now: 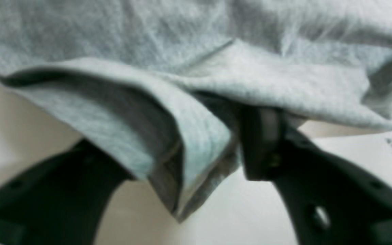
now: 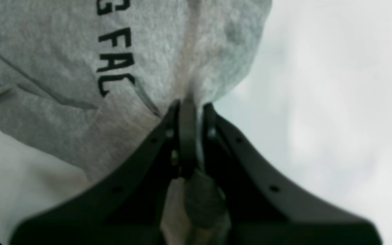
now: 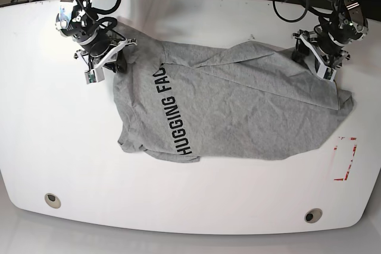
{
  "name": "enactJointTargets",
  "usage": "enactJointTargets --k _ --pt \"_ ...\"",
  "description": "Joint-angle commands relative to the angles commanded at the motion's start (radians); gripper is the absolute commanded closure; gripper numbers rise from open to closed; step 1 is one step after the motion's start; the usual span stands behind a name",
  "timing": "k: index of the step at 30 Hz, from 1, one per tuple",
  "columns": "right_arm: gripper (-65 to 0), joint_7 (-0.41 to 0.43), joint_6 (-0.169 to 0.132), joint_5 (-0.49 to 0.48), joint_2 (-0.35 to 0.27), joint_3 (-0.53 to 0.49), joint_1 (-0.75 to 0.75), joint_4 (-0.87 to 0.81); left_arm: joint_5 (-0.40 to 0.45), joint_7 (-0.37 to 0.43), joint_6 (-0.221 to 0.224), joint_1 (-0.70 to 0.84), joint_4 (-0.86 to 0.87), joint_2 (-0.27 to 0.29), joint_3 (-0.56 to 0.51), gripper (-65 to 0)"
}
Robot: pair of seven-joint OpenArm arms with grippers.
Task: Layout the t-shirt on the table in an organized manner, then fold the t-shirt properly
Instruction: 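Lift the shirt with both grippers and pull it toward the table edge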
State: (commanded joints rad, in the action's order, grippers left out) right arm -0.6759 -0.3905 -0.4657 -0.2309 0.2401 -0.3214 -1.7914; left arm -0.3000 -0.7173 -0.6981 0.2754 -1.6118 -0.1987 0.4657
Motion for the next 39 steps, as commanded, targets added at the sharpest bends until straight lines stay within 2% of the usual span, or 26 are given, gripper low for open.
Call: enactJointTargets --k 2,7,9,16,23,36,39 --pt "0.0 0.0 0.0 0.0 -0.002 0.0 0.002 0.0 0.0 0.0 0.0 0.002 0.0 0.0 0.003 -25.0" --pt "0.0 0.0 0.0 0.0 -0.002 0.0 0.002 0.0 0.0 0.0 0.0 0.002 -0.002 0.0 0.011 -7.1" --pt "0.0 0.0 0.0 0.0 -0.002 0.0 0.002 0.0 0.0 -0.002 0.0 0.002 -0.003 0.0 0.012 -1.8" --pt "0.0 0.0 0.0 -0.006 0.0 0.0 0.002 -0.003 0.0 -0.003 0.0 0.008 -0.034 0.0 0.052 -2.9" --pt "0.0 0.0 0.0 -0.006 0.0 0.002 -0.006 -0.018 0.0 -0.005 0.0 0.074 -0.135 0.0 0.071 -2.9" --pt "0.0 -0.005 0.006 -0.008 0.005 0.005 -0.069 -0.209 -0.003 -0.005 0.0 0.147 -0.328 0.0 0.071 -2.9" --pt "0.0 -0.018 0.006 -0.026 0.006 0.005 -0.064 -0.218 -0.008 -0.005 0.0 0.138 -0.35 -0.021 0.071 -2.9"
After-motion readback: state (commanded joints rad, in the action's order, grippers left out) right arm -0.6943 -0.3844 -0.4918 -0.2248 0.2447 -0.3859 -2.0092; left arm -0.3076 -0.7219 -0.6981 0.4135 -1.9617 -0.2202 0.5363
